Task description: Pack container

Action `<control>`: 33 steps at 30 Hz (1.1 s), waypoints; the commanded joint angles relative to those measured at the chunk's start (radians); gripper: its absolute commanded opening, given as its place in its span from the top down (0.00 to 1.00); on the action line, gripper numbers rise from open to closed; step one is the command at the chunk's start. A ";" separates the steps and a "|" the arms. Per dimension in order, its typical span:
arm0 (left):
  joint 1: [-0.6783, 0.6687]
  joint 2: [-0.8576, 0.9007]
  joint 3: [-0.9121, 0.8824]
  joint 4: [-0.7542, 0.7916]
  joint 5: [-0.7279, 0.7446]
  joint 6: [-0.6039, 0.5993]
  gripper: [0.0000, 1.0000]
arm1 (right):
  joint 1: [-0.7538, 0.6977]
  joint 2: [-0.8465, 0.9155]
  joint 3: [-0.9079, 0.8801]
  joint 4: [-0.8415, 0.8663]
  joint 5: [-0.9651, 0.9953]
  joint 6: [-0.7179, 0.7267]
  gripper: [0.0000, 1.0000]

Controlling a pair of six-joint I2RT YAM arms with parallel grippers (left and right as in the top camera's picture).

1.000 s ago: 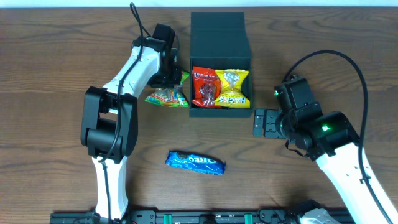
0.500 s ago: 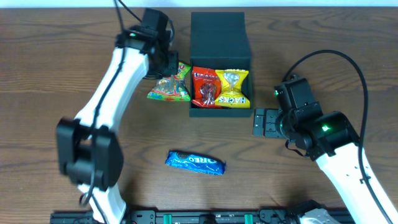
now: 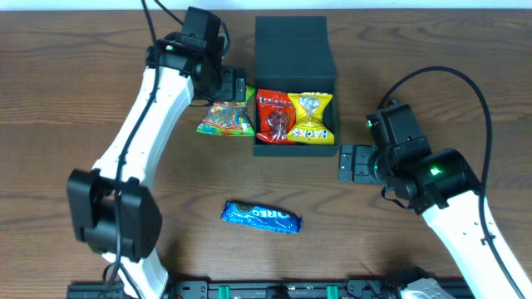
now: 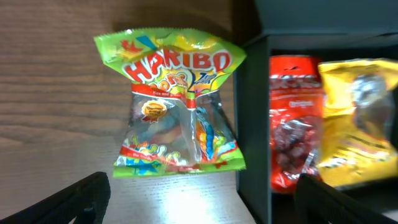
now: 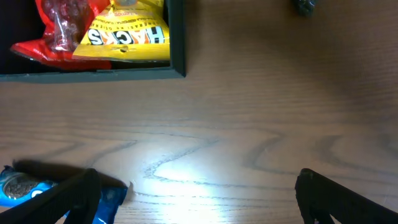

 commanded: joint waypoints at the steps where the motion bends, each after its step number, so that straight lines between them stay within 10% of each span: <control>1: 0.000 0.072 -0.006 0.012 -0.010 0.017 0.05 | -0.003 -0.008 -0.003 0.002 -0.003 -0.010 0.01; 29: 0.000 0.341 -0.006 0.111 0.042 0.019 0.00 | -0.003 -0.008 -0.003 0.002 -0.003 -0.010 0.01; 33: 0.000 0.341 -0.006 0.110 0.042 0.020 0.34 | -0.003 -0.008 -0.003 0.005 -0.003 -0.010 0.01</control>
